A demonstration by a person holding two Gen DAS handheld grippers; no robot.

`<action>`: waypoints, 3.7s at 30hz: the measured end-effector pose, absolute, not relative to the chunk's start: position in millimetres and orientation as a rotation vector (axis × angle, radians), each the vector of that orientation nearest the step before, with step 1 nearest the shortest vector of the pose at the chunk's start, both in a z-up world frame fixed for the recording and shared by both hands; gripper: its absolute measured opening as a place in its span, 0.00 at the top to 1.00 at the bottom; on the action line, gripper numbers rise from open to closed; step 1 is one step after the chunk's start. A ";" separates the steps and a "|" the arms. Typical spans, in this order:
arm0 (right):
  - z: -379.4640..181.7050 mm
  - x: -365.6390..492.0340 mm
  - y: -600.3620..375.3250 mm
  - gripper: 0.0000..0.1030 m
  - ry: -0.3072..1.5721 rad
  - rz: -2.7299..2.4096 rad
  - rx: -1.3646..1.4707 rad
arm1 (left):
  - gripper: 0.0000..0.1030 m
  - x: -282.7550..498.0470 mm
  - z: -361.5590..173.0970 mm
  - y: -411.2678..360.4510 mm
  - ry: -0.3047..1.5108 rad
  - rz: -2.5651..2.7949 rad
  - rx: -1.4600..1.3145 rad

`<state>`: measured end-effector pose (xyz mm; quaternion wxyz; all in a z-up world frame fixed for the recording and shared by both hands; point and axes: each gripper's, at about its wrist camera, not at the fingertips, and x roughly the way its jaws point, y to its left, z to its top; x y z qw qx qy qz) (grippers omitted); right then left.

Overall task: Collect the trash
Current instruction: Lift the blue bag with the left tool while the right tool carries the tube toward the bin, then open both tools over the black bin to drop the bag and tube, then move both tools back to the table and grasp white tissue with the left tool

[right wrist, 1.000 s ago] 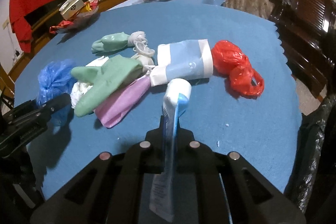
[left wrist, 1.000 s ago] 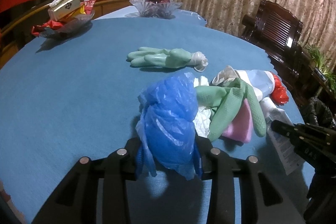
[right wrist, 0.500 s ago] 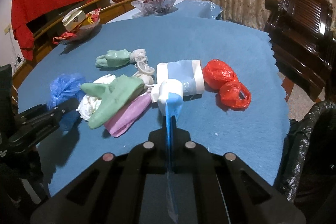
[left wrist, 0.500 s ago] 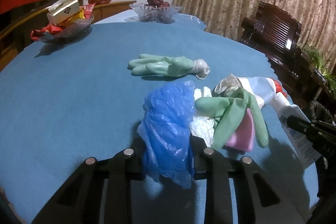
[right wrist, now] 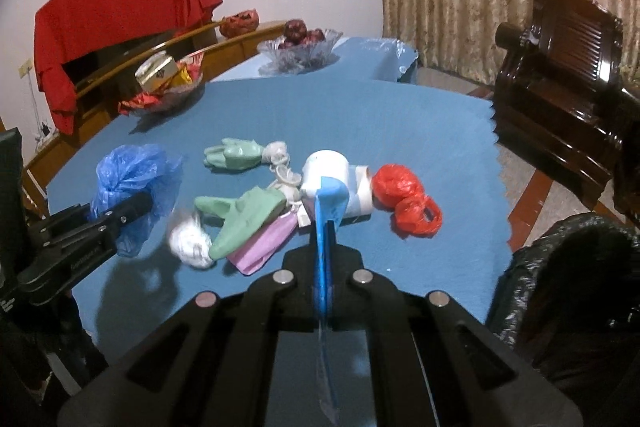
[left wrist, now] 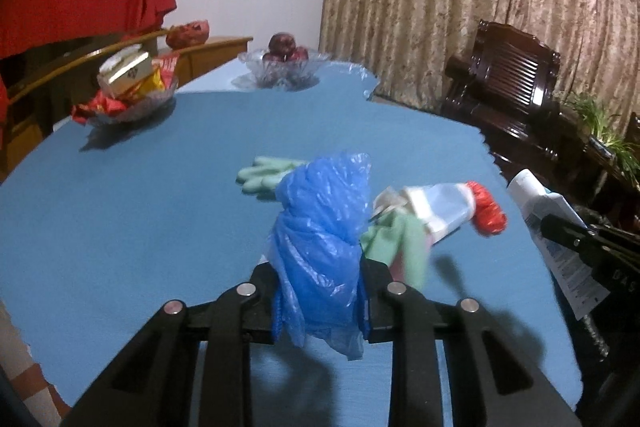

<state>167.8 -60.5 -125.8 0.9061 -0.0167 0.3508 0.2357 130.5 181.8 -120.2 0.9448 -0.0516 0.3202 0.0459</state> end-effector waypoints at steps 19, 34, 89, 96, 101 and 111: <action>-93.9 134.9 -130.0 0.99 0.663 0.388 0.012 | 0.74 117.1 -85.7 87.5 0.605 -0.111 -0.108; -91.5 105.6 -226.0 0.99 0.655 0.181 0.048 | 0.74 128.9 -85.8 -19.7 0.616 -0.316 -0.056; -95.5 112.8 -190.3 0.05 0.567 0.242 0.072 | 0.06 114.3 -84.5 93.9 0.548 -0.015 -0.056; -105.1 118.2 -135.9 0.05 0.563 0.326 0.031 | 0.08 105.2 -99.2 138.8 0.568 0.061 -0.072; -121.8 123.9 -108.1 0.05 0.589 0.359 0.019 | 0.13 104.5 -116.4 160.3 0.610 0.090 -0.095; -147.5 141.2 -79.4 0.05 0.639 0.380 -0.010 | 0.19 125.2 -164.0 184.9 0.721 0.124 -0.119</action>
